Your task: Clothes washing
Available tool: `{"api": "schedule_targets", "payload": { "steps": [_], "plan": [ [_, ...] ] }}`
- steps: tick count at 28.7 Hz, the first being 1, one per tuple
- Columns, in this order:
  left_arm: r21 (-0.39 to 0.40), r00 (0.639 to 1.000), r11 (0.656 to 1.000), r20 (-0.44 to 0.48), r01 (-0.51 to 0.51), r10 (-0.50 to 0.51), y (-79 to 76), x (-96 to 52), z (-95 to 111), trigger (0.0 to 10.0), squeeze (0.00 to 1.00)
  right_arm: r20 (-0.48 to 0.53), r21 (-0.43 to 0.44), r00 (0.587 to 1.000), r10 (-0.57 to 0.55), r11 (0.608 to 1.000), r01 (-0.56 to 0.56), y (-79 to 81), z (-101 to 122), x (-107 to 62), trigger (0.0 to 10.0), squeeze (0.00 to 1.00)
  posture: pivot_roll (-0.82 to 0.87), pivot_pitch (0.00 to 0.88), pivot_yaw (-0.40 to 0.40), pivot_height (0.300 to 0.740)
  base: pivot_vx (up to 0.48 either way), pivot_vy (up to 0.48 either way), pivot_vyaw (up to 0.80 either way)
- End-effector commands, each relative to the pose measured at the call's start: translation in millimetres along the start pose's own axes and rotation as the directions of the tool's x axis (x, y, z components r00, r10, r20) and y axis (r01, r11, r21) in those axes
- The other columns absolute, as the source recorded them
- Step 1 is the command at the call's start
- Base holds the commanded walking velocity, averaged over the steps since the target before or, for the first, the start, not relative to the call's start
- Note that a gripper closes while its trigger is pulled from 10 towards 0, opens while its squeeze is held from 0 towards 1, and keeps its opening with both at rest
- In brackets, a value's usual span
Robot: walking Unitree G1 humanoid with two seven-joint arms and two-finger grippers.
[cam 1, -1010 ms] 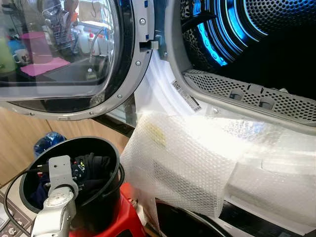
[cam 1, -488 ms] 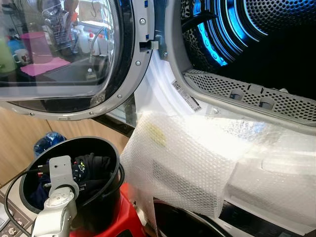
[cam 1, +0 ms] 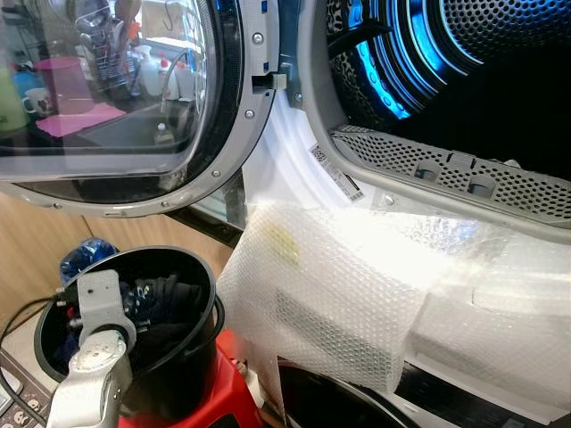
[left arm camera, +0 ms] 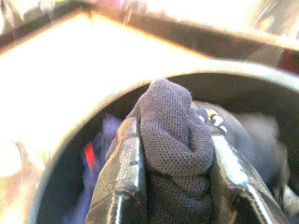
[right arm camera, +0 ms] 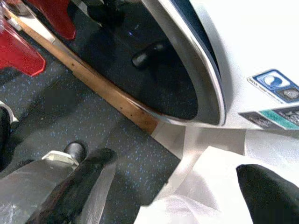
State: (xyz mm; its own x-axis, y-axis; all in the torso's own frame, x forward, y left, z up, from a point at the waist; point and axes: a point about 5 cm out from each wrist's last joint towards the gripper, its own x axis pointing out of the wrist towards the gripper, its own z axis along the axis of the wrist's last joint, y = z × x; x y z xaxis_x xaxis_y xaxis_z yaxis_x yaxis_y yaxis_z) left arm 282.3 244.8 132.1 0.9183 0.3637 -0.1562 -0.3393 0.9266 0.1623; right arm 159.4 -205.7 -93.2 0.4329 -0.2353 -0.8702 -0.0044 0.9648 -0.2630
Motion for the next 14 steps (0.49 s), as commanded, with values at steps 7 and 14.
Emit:
{"api": "schedule_targets", "payload": {
  "steps": [7,14],
  "plan": [
    [0.177,0.800,0.812,0.150,0.556,-0.581,-55.9,-38.2,54.5,0.0,0.00,0.009,0.006,1.000,0.023,1.000,-0.023,5.4,-0.2,-0.5,10.0,0.00,0.07,0.005,0.003,0.740,0.000,0.000,0.00],
    [0.346,0.283,0.294,0.083,0.891,-0.956,-103.9,-84.7,86.9,0.0,0.00,0.043,0.017,0.998,0.045,0.999,-0.046,12.0,6.8,-1.0,10.0,0.00,0.07,0.000,0.023,0.740,0.000,0.000,0.00]
  ]
}}
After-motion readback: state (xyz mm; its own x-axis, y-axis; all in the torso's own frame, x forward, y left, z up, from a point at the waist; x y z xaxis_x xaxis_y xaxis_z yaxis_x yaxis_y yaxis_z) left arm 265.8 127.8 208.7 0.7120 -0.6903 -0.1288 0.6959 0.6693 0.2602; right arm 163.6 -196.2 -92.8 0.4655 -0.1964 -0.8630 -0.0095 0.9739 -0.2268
